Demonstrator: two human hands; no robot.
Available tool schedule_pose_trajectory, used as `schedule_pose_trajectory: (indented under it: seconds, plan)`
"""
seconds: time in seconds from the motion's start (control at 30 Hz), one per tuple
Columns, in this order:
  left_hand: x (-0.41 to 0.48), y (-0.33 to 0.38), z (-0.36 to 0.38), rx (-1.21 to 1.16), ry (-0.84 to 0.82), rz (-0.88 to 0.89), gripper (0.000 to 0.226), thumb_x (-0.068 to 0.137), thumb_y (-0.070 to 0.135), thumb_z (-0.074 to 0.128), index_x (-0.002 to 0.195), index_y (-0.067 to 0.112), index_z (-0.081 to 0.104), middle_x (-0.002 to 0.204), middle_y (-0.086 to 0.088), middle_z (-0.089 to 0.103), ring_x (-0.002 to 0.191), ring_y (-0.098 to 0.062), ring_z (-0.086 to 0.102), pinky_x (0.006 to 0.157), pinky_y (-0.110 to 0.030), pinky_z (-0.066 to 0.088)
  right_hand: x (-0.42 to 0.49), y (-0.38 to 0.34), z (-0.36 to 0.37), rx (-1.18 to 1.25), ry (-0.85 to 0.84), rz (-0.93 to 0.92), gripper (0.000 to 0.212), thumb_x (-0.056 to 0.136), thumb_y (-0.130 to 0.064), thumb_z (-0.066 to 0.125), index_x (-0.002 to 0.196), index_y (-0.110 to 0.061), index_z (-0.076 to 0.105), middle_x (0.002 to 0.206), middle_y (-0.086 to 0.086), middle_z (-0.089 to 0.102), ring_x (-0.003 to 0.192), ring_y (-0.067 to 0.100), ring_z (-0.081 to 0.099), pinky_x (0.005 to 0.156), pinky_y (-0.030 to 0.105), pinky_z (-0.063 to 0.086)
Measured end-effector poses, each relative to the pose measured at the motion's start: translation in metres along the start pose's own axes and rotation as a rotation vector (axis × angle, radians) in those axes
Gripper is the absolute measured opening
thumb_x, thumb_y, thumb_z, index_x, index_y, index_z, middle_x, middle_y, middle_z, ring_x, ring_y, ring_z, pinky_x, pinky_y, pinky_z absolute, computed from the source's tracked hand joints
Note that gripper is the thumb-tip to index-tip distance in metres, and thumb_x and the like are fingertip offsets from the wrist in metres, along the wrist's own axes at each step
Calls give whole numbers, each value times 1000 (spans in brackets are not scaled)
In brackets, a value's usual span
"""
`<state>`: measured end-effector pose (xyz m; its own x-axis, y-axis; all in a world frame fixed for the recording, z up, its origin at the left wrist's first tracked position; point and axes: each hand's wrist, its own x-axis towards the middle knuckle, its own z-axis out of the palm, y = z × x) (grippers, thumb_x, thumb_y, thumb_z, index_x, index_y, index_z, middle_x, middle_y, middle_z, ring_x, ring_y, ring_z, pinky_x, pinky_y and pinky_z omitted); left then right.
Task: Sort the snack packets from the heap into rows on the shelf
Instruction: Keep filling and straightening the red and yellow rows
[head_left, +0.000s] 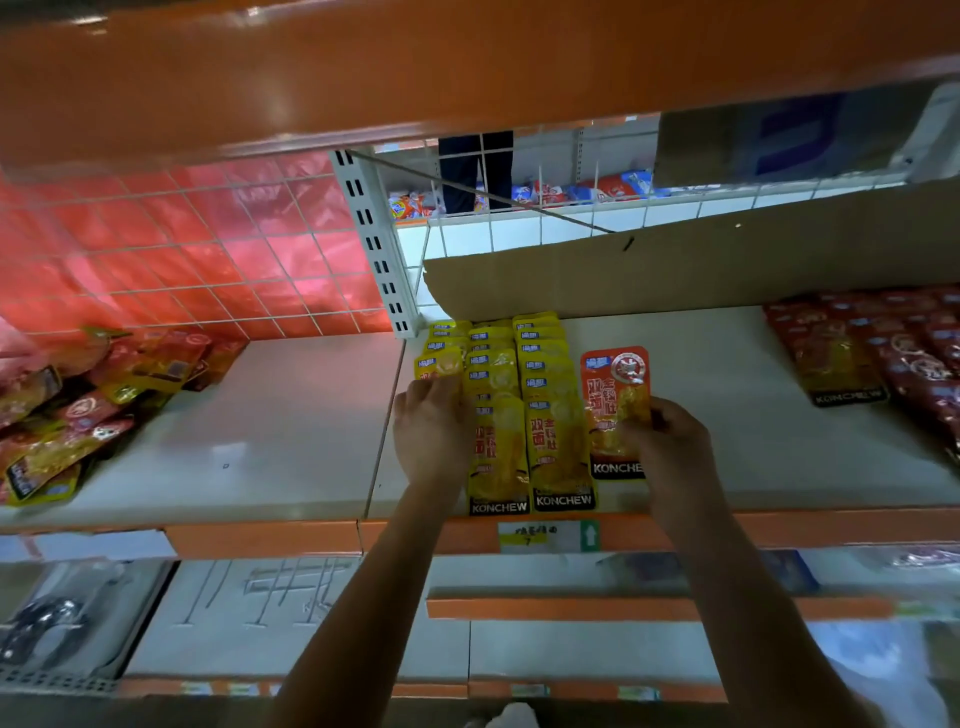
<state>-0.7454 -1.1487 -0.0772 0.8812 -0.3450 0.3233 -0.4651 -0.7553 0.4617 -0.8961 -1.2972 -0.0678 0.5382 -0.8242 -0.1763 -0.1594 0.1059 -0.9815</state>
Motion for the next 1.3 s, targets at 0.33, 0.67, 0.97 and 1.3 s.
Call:
schedule_pose_trajectory:
  seconds: [0.33, 0.67, 0.97, 1.3]
  plan:
    - [-1, 73, 34, -135, -103, 421, 34, 84, 13, 65, 118, 13, 66, 119, -10, 61, 115, -32, 50, 96, -38, 43, 18, -5, -14, -10, 109, -24, 30, 84, -4, 63, 113, -12, 62, 90, -2, 65, 76, 9, 63, 67, 28, 49]
    - [-19, 171, 79, -783, -532, 23, 31, 90, 25, 65, 120, 28, 58, 98, 7, 69, 79, 3, 64, 69, -14, 53, 50, -6, -78, -64, 181, -29, 22, 90, -12, 58, 111, -12, 65, 105, 10, 68, 90, 23, 66, 86, 44, 55]
    - [-41, 262, 147, -873, -574, -238, 29, 84, 31, 72, 111, 28, 63, 95, 7, 72, 78, -3, 68, 70, -26, 59, 89, -9, -194, -488, 311, -184, 27, 87, -7, 52, 108, -14, 67, 87, -3, 61, 81, 16, 55, 66, 26, 35]
    - [-48, 305, 170, -614, -454, -87, 36, 86, 34, 69, 119, 21, 65, 104, 3, 71, 80, -2, 61, 74, -16, 48, 109, -10, -241, -664, 190, -353, 24, 83, 5, 52, 92, -10, 68, 79, 5, 65, 69, 21, 57, 53, 22, 35]
